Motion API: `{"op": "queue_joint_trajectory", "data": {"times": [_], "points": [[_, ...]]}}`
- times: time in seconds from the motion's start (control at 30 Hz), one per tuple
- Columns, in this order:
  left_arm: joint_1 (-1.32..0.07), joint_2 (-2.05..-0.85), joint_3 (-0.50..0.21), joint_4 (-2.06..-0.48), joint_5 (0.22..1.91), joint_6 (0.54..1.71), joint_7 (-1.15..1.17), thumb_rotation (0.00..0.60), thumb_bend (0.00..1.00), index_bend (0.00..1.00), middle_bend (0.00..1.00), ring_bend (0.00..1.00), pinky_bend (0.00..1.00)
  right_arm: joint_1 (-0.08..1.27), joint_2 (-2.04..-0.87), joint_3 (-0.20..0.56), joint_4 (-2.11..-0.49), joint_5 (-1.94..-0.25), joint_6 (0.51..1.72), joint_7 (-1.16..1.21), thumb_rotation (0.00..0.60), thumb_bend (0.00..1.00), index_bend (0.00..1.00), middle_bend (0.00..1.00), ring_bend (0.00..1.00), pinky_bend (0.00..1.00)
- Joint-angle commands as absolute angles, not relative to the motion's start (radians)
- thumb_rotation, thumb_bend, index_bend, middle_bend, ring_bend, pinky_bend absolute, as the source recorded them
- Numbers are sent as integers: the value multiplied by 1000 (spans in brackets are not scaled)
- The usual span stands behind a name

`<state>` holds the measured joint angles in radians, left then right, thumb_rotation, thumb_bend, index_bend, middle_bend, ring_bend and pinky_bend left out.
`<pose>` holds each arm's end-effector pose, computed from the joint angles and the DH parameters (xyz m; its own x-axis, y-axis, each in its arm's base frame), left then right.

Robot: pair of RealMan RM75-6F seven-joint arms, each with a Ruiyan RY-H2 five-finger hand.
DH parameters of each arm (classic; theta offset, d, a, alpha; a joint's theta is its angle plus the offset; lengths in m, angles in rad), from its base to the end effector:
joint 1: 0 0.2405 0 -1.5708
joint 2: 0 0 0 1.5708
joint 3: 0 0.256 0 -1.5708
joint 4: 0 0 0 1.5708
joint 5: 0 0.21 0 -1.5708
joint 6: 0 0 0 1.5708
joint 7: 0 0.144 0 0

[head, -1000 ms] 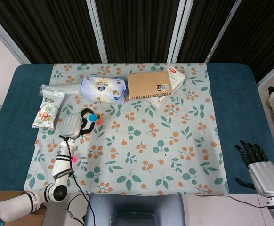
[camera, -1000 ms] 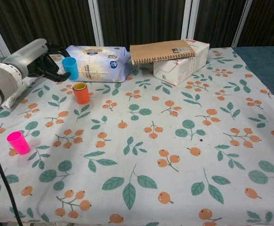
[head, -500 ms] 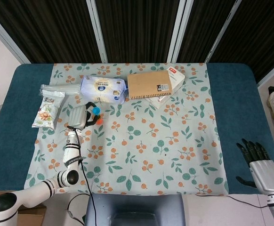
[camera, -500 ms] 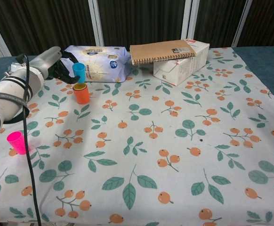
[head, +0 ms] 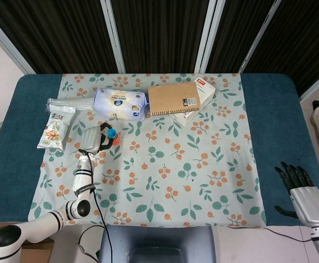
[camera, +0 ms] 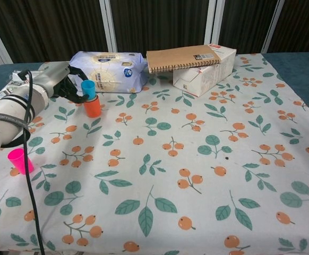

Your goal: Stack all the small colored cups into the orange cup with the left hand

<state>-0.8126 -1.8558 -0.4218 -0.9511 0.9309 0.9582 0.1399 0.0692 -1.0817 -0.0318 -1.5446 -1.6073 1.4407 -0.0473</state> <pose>-0.1703 0.4228 -0.0312 0.1278 0.1100 0.9857 0.9917 -0.0015 -0.1284 -0.3261 -0.1583 0.1553 0.5409 -0.1220 0.8322 -0.8408 -0.1033 0.5314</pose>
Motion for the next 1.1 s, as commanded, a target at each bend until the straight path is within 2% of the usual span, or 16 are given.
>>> {"op": "queue_joint_trajectory", "data": {"times": [0.03,0.1,0.17,0.2,0.43,0.57,0.7,0.87,1.1], "points": [[-809,-1855,-417,-952,929,953,137,600,382,442,1000,1000,1000,70,-1083,-32,-1545,-1606,1438,-49,600,206,0,0,0,0],[-804,-1849,-411,-963,928,946,139,600,379,209,1000,1000,1000,71,-1083,-31,-1545,-1605,1437,-50,600,206,0,0,0,0],[-796,-1835,-403,-993,932,950,148,600,376,35,1000,1000,1000,70,-1083,-31,-1544,-1605,1438,-50,600,206,0,0,0,0],[-791,-1825,-397,-1012,936,954,154,600,375,3,1000,1000,1000,70,-1084,-32,-1544,-1606,1438,-50,600,206,0,0,0,0],[-719,-1684,-356,-1284,954,1007,212,600,375,0,1000,1000,1000,72,-1085,-41,-1546,-1615,1430,-60,600,206,0,0,0,0],[-610,-1535,-275,-1514,1071,1115,195,600,370,0,1000,1000,1000,68,-1082,-43,-1546,-1624,1441,-52,600,206,0,0,0,0],[-503,-1410,-177,-1656,1160,1188,160,600,368,30,1000,1000,1000,69,-1083,-47,-1545,-1630,1440,-51,600,206,0,0,0,0],[-424,-1350,-87,-1688,1220,1221,116,600,366,74,1000,1000,1000,70,-1088,-56,-1545,-1642,1434,-60,600,206,0,0,0,0],[-382,-1376,-35,-1640,1249,1214,80,600,366,114,1000,1000,1000,70,-1092,-57,-1544,-1645,1435,-64,600,206,0,0,0,0]]}}
